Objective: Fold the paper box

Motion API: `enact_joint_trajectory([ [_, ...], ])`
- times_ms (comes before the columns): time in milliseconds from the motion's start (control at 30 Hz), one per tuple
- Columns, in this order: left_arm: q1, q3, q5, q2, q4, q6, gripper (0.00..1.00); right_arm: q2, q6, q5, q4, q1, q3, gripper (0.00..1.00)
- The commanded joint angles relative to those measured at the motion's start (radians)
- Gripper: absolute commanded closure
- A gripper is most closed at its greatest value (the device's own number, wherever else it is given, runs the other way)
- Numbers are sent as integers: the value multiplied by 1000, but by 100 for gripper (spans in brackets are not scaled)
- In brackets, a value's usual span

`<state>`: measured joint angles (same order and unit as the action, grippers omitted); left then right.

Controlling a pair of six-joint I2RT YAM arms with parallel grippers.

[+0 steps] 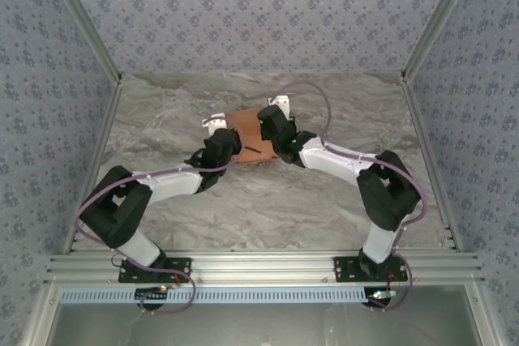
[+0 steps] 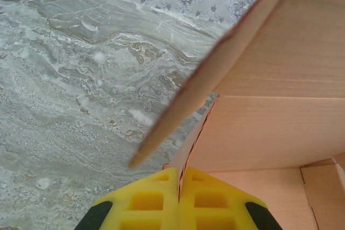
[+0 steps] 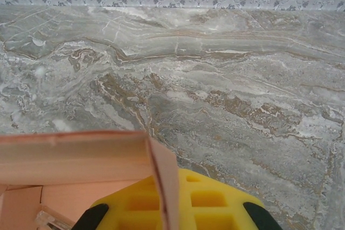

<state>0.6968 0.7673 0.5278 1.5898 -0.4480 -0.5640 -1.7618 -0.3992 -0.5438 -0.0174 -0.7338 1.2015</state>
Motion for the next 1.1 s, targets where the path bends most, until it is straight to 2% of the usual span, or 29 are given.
enact_joint_trajectory([
  [0, 6, 18, 140, 26, -38, -48, 100, -23, -43, -91, -40, 13, -46, 93],
  [433, 91, -52, 296, 87, -176, -54, 100, -3, -109, -36, -199, 11, -183, 93],
  [700, 139, -142, 336, 95, -304, -6, 100, 40, -180, -14, -307, 3, -284, 92],
  [1067, 194, -241, 390, 145, -470, 58, 100, 83, -219, -57, -360, -38, -368, 90],
])
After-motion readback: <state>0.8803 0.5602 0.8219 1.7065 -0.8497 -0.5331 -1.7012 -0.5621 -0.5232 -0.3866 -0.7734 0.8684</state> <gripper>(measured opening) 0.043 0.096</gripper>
